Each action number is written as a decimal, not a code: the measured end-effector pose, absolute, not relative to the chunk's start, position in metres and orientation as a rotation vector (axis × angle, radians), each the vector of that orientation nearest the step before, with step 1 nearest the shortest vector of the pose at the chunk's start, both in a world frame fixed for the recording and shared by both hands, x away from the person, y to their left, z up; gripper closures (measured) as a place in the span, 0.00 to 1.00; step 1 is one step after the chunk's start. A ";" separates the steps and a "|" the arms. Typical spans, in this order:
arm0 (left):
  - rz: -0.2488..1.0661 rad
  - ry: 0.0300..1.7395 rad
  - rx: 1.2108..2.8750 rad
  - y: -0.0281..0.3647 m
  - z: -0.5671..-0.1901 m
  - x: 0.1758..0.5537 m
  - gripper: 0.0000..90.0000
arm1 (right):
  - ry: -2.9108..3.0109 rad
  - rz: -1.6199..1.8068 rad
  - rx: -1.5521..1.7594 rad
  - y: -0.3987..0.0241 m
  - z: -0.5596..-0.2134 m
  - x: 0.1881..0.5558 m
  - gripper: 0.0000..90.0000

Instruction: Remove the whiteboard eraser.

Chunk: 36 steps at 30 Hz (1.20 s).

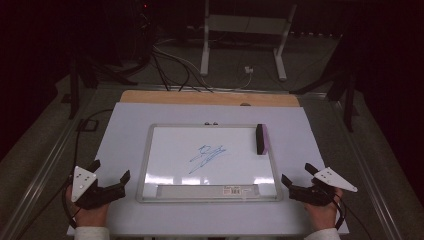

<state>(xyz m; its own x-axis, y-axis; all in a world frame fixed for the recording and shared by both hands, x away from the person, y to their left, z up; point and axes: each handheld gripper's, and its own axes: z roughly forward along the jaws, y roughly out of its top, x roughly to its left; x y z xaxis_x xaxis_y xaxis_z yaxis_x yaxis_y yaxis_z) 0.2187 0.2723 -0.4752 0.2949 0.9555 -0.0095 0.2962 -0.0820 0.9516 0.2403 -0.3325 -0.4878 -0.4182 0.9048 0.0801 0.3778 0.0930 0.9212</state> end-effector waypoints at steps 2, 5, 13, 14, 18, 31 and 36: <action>0.846 1.185 1.581 0.273 -0.475 0.219 0.01 | 1.849 1.310 1.262 -0.334 -0.488 0.241 0.00; 0.858 1.192 1.585 0.274 -0.476 0.219 0.01 | 1.846 1.321 1.278 -0.336 -0.488 0.241 0.00; 0.860 1.197 1.601 0.273 -0.479 0.220 0.01 | 1.827 1.346 1.281 -0.336 -0.483 0.240 0.00; 0.861 1.200 1.596 0.273 -0.479 0.220 0.01 | 1.824 1.354 1.283 -0.335 -0.481 0.240 0.00; 0.858 1.208 1.594 0.273 -0.480 0.220 0.01 | 1.820 1.360 1.269 -0.334 -0.476 0.239 0.00; 0.862 1.215 1.599 0.270 -0.482 0.220 0.01 | 1.826 1.357 1.237 -0.326 -0.443 0.241 0.00; 0.864 1.219 1.599 0.270 -0.483 0.220 0.01 | 1.826 1.357 1.224 -0.324 -0.435 0.242 0.00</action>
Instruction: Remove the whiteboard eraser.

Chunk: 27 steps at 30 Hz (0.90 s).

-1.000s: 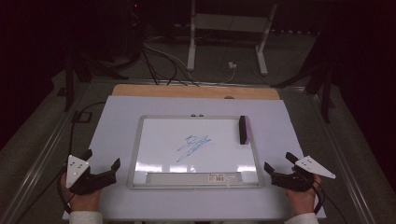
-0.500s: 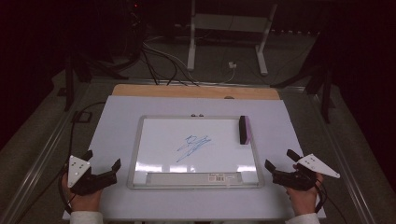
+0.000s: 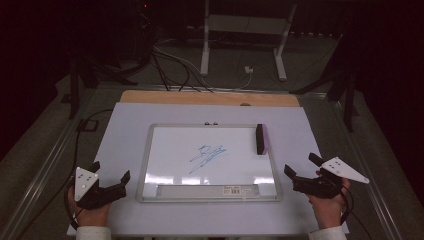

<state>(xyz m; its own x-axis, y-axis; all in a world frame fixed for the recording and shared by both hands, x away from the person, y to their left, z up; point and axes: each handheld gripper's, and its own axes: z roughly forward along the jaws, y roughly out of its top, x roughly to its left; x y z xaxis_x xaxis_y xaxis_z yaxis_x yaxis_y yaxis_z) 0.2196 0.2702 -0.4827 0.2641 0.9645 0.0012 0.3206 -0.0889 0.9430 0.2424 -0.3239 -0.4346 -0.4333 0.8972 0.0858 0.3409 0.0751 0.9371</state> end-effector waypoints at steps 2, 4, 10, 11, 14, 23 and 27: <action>0.864 1.220 1.600 0.270 -0.483 0.220 0.01 | 1.828 1.352 1.218 -0.323 -0.431 0.244 0.00; 0.864 1.221 1.601 0.270 -0.483 0.220 0.01 | 1.827 1.346 1.212 -0.322 -0.428 0.246 0.00; 0.863 1.220 1.602 0.271 -0.483 0.220 0.01 | 1.822 1.341 1.213 -0.321 -0.419 0.253 0.00; 0.864 1.220 1.602 0.270 -0.484 0.220 0.01 | 1.821 1.339 1.214 -0.321 -0.417 0.254 0.00; 0.866 1.218 1.603 0.270 -0.484 0.220 0.01 | 1.827 1.328 1.204 -0.319 -0.413 0.262 0.00; 0.868 1.221 1.604 0.269 -0.484 0.220 0.01 | 1.850 1.308 1.210 -0.312 -0.409 0.277 0.00; 0.866 1.219 1.611 0.268 -0.484 0.220 0.01 | 1.862 1.296 1.227 -0.310 -0.410 0.286 0.00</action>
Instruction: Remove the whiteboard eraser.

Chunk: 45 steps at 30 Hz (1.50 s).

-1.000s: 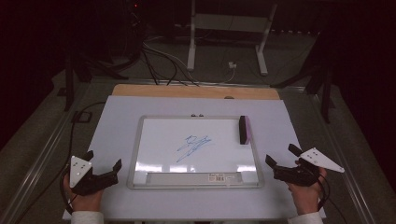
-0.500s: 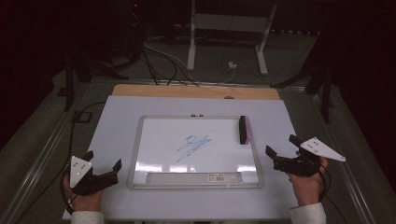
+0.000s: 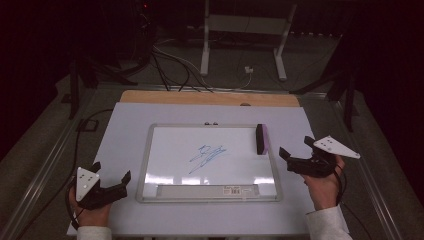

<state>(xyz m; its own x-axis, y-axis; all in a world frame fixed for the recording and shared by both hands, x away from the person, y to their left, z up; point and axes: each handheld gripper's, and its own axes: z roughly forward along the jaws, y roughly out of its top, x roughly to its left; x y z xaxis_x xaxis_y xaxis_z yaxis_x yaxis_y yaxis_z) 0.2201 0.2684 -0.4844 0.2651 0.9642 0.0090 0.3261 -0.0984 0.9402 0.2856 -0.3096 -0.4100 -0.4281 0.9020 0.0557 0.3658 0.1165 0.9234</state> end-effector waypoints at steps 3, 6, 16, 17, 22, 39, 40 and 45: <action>0.866 1.221 1.613 0.268 -0.485 0.220 0.01 | 1.873 1.286 1.240 -0.308 -0.411 0.294 0.00; 0.866 1.220 1.611 0.268 -0.485 0.220 0.01 | 1.880 1.280 1.248 -0.306 -0.412 0.301 0.00; 0.866 1.222 1.612 0.268 -0.485 0.220 0.01 | 1.893 1.272 1.282 -0.300 -0.416 0.319 0.00; 0.866 1.222 1.611 0.269 -0.485 0.220 0.01 | 1.897 1.268 1.279 -0.299 -0.416 0.323 0.00; 0.865 1.222 1.614 0.268 -0.485 0.220 0.01 | 1.903 1.260 1.289 -0.295 -0.418 0.329 0.00; 0.862 1.225 1.614 0.268 -0.486 0.221 0.01 | 1.928 1.247 1.362 -0.295 -0.432 0.352 0.00; 0.862 1.225 1.614 0.268 -0.486 0.221 0.01 | 1.928 1.251 1.372 -0.296 -0.434 0.355 0.00; 0.861 1.224 1.615 0.268 -0.486 0.221 0.01 | 1.931 1.247 1.400 -0.295 -0.437 0.360 0.00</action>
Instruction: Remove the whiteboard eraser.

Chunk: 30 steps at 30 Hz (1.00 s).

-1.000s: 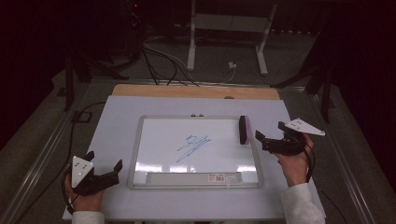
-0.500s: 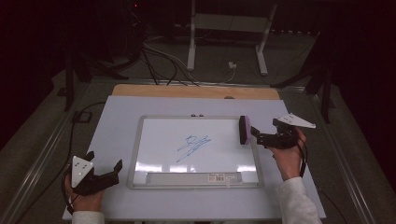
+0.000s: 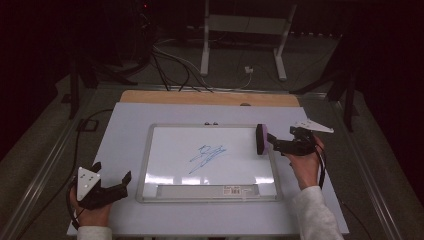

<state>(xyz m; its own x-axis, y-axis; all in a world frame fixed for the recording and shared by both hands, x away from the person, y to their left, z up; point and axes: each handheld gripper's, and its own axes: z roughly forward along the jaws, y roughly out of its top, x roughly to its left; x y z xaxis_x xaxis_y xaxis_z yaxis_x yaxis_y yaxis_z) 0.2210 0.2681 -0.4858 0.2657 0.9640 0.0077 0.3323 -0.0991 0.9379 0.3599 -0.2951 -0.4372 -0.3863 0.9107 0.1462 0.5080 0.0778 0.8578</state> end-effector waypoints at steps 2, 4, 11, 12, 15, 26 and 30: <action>0.861 1.224 1.616 0.268 -0.486 0.221 0.01 | 1.936 1.240 1.426 -0.294 -0.441 0.364 0.00; 0.860 1.225 1.614 0.268 -0.486 0.221 0.01 | 1.937 1.236 1.433 -0.294 -0.442 0.365 0.00; 0.860 1.223 1.616 0.268 -0.486 0.221 0.01 | 1.963 1.207 1.490 -0.292 -0.452 0.375 0.00; 0.860 1.223 1.615 0.268 -0.486 0.221 0.01 | 1.963 1.207 1.490 -0.292 -0.452 0.375 0.00; 0.860 1.223 1.615 0.268 -0.486 0.221 0.01 | 1.973 1.202 1.509 -0.292 -0.456 0.379 0.00; 0.859 1.220 1.618 0.268 -0.486 0.221 0.01 | 2.015 1.175 1.563 -0.290 -0.469 0.390 0.05; 0.858 1.220 1.620 0.268 -0.486 0.222 0.01 | 2.019 1.181 1.584 -0.291 -0.471 0.393 0.10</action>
